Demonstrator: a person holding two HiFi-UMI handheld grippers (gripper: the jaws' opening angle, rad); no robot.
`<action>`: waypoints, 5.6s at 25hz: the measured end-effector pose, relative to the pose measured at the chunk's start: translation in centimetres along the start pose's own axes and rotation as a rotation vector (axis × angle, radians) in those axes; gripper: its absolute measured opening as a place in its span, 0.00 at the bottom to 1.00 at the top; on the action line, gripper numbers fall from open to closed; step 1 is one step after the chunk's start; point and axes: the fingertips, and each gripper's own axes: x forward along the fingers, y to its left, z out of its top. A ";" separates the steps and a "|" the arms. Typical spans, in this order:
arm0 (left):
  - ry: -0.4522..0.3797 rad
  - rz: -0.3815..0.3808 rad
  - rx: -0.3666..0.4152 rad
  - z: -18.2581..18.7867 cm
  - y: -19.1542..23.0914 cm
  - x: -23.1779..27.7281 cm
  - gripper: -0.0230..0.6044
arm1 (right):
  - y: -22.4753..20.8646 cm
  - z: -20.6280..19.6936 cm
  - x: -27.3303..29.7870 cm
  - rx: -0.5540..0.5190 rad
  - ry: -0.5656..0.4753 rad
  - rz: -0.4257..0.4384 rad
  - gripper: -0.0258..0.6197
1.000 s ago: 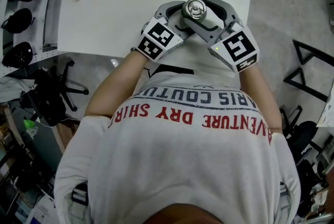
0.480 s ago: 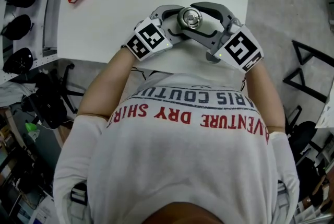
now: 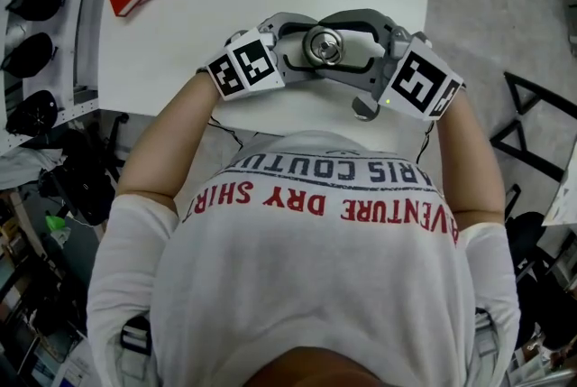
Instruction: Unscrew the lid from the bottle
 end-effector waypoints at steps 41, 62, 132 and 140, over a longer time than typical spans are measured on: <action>-0.147 0.509 -0.372 -0.1 0.6 -0.3 0.63 | -0.5 -0.5 -0.3 0.320 -0.150 -0.492 0.49; -0.102 0.376 -0.291 -0.2 0.1 0.0 0.63 | -0.2 -0.6 -0.2 0.275 -0.125 -0.408 0.44; -0.195 0.526 -0.375 0.3 0.1 0.1 0.63 | 0.2 0.0 -1.5 0.378 -0.189 -0.487 0.50; -0.196 0.539 -0.384 0.1 0.2 0.1 0.63 | -0.3 0.0 -1.3 0.372 -0.173 -0.519 0.44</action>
